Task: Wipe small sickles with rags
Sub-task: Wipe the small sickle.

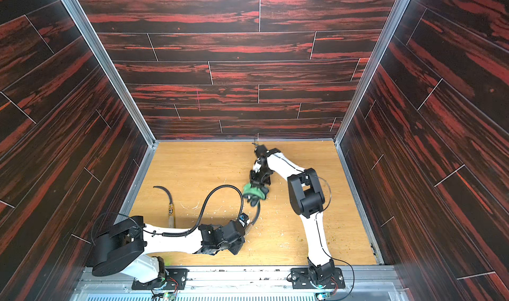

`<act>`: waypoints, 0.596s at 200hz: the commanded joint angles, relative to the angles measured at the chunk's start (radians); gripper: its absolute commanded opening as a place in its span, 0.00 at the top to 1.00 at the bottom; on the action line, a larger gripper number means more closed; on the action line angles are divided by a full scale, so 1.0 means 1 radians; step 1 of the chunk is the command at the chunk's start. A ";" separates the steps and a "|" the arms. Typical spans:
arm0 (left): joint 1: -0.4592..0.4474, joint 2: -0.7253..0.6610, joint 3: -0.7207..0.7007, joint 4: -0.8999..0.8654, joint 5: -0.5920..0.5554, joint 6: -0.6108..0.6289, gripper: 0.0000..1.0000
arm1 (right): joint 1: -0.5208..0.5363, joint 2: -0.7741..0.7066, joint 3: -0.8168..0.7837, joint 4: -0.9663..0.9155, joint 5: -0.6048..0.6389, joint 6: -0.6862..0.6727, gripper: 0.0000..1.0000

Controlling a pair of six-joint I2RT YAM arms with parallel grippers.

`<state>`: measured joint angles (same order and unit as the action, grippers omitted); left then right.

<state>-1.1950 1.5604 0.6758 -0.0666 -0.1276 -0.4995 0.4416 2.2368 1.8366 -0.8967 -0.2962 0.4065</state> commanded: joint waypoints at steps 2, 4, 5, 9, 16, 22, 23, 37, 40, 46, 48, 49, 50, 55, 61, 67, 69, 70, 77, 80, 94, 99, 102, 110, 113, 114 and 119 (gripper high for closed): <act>-0.035 -0.018 0.002 -0.068 0.078 0.011 1.00 | -0.040 -0.012 0.042 0.160 0.033 -0.022 1.00; -0.035 -0.018 0.001 -0.068 0.076 0.007 1.00 | -0.041 -0.020 0.039 0.159 0.034 -0.025 1.00; -0.035 -0.017 0.000 -0.068 0.075 0.006 1.00 | -0.041 -0.023 0.039 0.158 0.034 -0.026 1.00; -0.035 -0.015 -0.001 -0.064 0.074 0.001 1.00 | -0.041 -0.037 0.031 0.156 0.035 -0.030 1.00; -0.035 -0.014 -0.004 -0.056 0.074 -0.009 1.00 | -0.041 -0.062 0.010 0.158 0.036 -0.034 1.00; -0.035 -0.013 -0.008 -0.045 0.074 -0.016 1.00 | -0.041 -0.084 -0.008 0.159 0.035 -0.038 1.00; -0.034 -0.013 -0.008 -0.044 0.074 -0.018 1.00 | -0.041 -0.087 -0.013 0.159 0.037 -0.039 1.00; -0.035 -0.013 -0.012 -0.030 0.071 -0.028 1.00 | -0.040 -0.143 -0.074 0.171 0.043 -0.043 1.00; -0.035 -0.013 -0.011 -0.031 0.070 -0.028 1.00 | -0.041 -0.155 -0.091 0.175 0.043 -0.043 1.00; -0.035 -0.013 -0.009 -0.032 0.065 -0.030 1.00 | -0.041 -0.182 -0.122 0.186 0.042 -0.044 1.00; -0.035 -0.012 -0.007 -0.035 0.064 -0.030 1.00 | -0.041 -0.191 -0.131 0.190 0.042 -0.044 1.00; -0.034 -0.011 -0.007 -0.036 0.063 -0.030 1.00 | -0.041 -0.197 -0.135 0.193 0.042 -0.044 1.00; -0.034 -0.011 -0.007 -0.037 0.061 -0.030 1.00 | -0.041 -0.202 -0.142 0.195 0.042 -0.046 1.00; -0.035 -0.011 -0.003 -0.042 0.057 -0.030 1.00 | -0.040 -0.226 -0.169 0.205 0.042 -0.044 1.00; -0.035 -0.008 0.002 -0.049 0.054 -0.029 1.00 | -0.040 -0.256 -0.203 0.216 0.041 -0.043 1.00; -0.035 -0.006 0.006 -0.055 0.051 -0.026 1.00 | -0.039 -0.289 -0.231 0.225 0.038 -0.043 1.00; -0.035 -0.005 0.007 -0.057 0.050 -0.027 1.00 | -0.040 -0.300 -0.241 0.227 0.037 -0.042 1.00; -0.035 -0.004 0.009 -0.057 0.049 -0.026 1.00 | -0.040 -0.305 -0.247 0.228 0.037 -0.042 1.00; -0.034 -0.001 0.013 -0.066 0.045 -0.025 1.00 | -0.040 -0.344 -0.279 0.236 0.031 -0.040 1.00; -0.035 0.000 0.016 -0.069 0.042 -0.025 1.00 | -0.039 -0.360 -0.293 0.239 0.031 -0.040 1.00; -0.034 0.006 0.024 -0.078 0.033 -0.026 1.00 | -0.038 -0.446 -0.354 0.245 0.031 -0.040 1.00; -0.034 0.010 0.028 -0.079 0.030 -0.028 1.00 | -0.038 -0.475 -0.376 0.243 0.031 -0.040 1.00; -0.034 0.012 0.029 -0.080 0.031 -0.029 1.00 | -0.038 -0.494 -0.387 0.243 0.031 -0.040 1.00; -0.034 0.017 0.034 -0.080 0.028 -0.032 1.00 | -0.036 -0.546 -0.422 0.234 0.033 -0.039 1.00; -0.033 0.021 0.035 -0.079 0.027 -0.033 1.00 | -0.035 -0.561 -0.434 0.228 0.034 -0.038 1.00; -0.033 0.021 0.036 -0.079 0.027 -0.033 1.00 | -0.036 -0.566 -0.437 0.226 0.034 -0.037 1.00; -0.033 0.024 0.040 -0.078 0.024 -0.035 1.00 | -0.034 -0.590 -0.455 0.218 0.035 -0.036 1.00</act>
<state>-1.2255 1.5627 0.6907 -0.0906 -0.0868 -0.5232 0.4019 1.7920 1.4521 -0.6720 -0.2539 0.3798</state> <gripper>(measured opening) 0.257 0.103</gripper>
